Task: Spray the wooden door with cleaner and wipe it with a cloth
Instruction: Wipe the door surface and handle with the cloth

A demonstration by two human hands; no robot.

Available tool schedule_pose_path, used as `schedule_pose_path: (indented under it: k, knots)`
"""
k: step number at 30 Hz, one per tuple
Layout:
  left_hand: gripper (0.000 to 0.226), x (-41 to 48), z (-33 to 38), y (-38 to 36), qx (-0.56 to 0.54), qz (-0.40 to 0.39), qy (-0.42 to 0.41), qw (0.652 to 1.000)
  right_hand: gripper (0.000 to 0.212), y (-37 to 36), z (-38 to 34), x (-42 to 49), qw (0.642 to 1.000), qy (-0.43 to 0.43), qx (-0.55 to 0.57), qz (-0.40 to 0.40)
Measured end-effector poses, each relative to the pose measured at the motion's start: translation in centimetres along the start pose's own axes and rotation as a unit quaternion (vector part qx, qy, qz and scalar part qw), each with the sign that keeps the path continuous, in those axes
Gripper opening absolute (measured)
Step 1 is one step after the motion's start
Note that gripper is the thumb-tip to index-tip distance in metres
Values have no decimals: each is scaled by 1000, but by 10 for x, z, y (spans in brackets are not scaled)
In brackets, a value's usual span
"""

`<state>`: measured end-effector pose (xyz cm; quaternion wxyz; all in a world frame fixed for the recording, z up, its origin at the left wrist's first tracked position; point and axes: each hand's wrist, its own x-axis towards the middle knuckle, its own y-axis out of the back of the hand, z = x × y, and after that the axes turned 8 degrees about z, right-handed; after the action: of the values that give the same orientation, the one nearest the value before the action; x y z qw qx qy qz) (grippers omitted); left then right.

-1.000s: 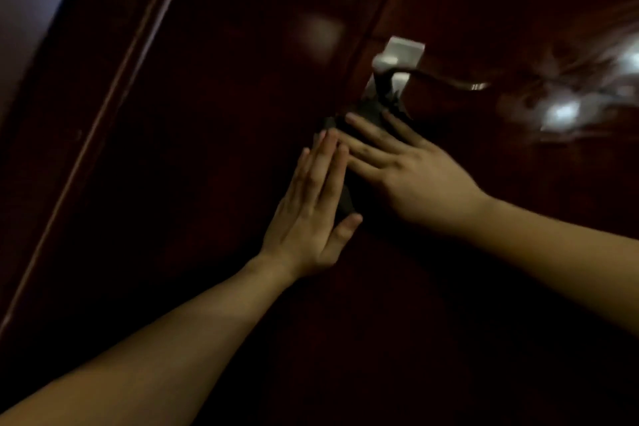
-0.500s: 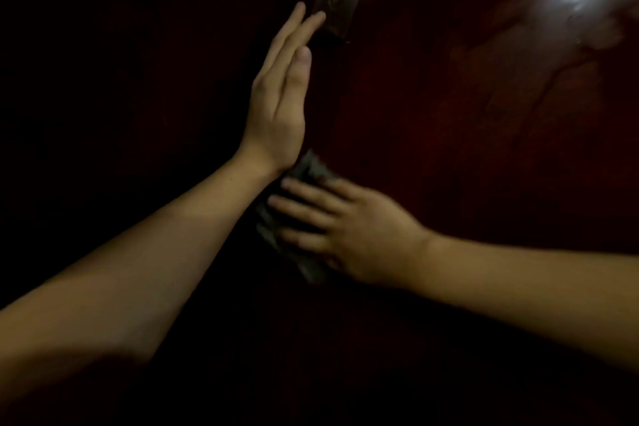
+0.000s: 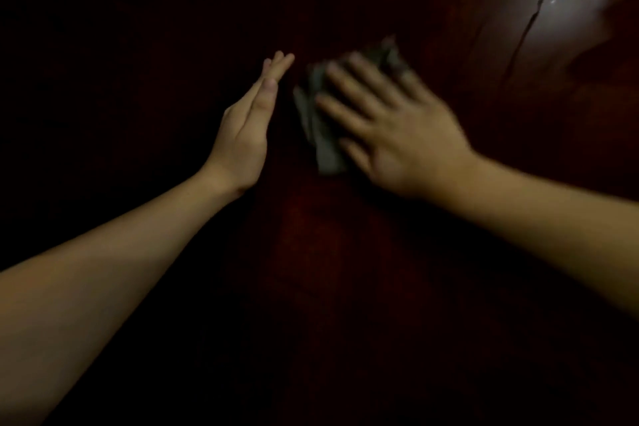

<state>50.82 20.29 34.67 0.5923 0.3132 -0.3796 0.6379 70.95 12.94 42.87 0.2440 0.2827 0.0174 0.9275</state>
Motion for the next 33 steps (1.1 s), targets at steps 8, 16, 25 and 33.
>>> schedule_pose_path:
  k: [8, 16, 25, 33]
  knots:
    - [50, -7, 10, -21, 96, 10, -21, 995, 68, 30, 84, 26, 992, -129, -15, 8]
    - [58, -13, 15, -69, 160, 32, -51, 985, 61, 15, -7, -127, 985, 139, 73, -72]
    - [62, -6, 73, -144, 135, 53, -42, 989, 67, 70, 230, -43, 979, -198, -51, 12]
    - [68, -15, 85, -172, 199, 65, -43, 977, 65, 58, 115, -170, 997, 32, 2, -64]
